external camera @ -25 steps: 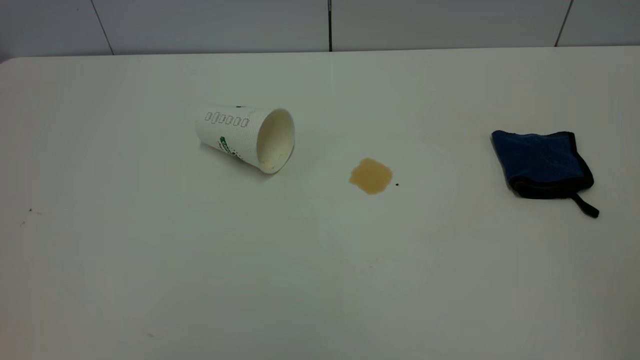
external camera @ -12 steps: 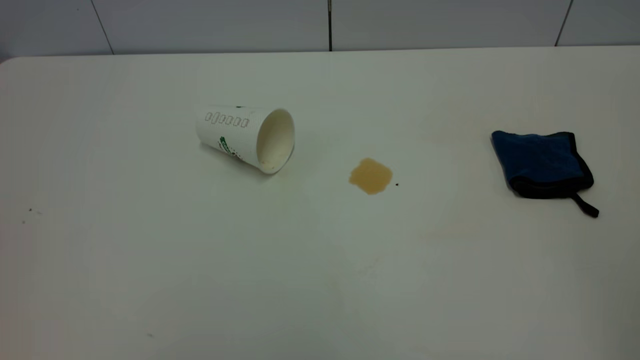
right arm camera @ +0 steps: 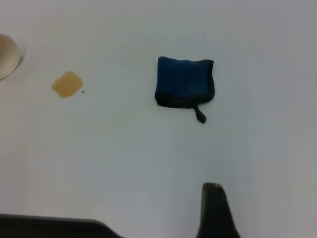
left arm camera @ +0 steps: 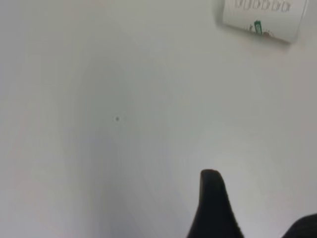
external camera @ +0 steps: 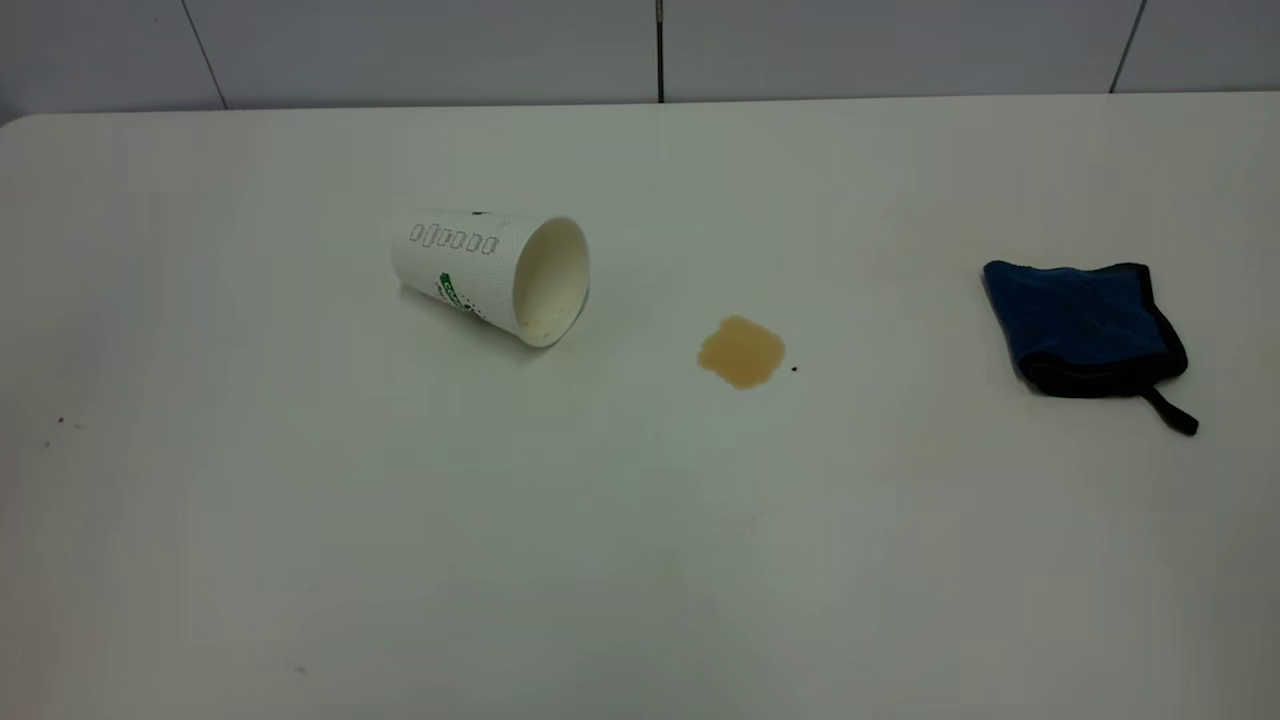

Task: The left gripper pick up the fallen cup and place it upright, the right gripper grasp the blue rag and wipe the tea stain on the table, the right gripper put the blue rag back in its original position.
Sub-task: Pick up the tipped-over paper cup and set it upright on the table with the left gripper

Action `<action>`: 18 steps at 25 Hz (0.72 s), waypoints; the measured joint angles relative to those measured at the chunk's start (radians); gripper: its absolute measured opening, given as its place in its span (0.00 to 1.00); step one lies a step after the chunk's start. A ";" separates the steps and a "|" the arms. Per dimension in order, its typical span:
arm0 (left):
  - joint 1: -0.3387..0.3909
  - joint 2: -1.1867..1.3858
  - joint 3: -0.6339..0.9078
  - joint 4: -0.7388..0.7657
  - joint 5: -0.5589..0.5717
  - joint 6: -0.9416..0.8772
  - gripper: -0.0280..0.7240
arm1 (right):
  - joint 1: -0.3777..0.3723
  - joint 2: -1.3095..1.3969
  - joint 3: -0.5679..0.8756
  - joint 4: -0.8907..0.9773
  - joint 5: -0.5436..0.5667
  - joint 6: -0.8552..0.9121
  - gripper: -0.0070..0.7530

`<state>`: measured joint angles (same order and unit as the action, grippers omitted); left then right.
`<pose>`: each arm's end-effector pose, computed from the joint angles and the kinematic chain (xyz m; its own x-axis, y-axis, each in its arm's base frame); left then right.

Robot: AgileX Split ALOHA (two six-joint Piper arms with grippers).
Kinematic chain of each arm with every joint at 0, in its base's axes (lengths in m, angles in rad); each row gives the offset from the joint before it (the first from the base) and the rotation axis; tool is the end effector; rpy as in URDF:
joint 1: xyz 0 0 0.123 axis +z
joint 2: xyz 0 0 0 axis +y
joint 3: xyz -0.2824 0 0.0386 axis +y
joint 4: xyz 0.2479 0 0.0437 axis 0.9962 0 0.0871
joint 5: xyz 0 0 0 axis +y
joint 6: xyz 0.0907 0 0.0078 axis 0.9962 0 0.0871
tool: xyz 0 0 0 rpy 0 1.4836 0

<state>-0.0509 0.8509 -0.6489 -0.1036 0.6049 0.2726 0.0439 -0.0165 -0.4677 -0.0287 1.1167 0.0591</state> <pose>0.1624 -0.0136 0.2940 -0.6272 0.2181 -0.7477 0.2156 0.9711 0.1023 -0.0061 -0.0026 0.2637 -0.5185 0.0237 -0.8548 0.0023 0.9996 0.0264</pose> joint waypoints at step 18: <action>-0.508 0.940 -0.435 0.537 -0.211 -0.411 0.78 | 0.000 0.000 0.000 0.000 0.000 0.000 0.71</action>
<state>-0.5589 1.7905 -1.0844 0.4329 0.3938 -0.1380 0.0439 -0.0165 -0.4677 -0.0287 1.1167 0.0591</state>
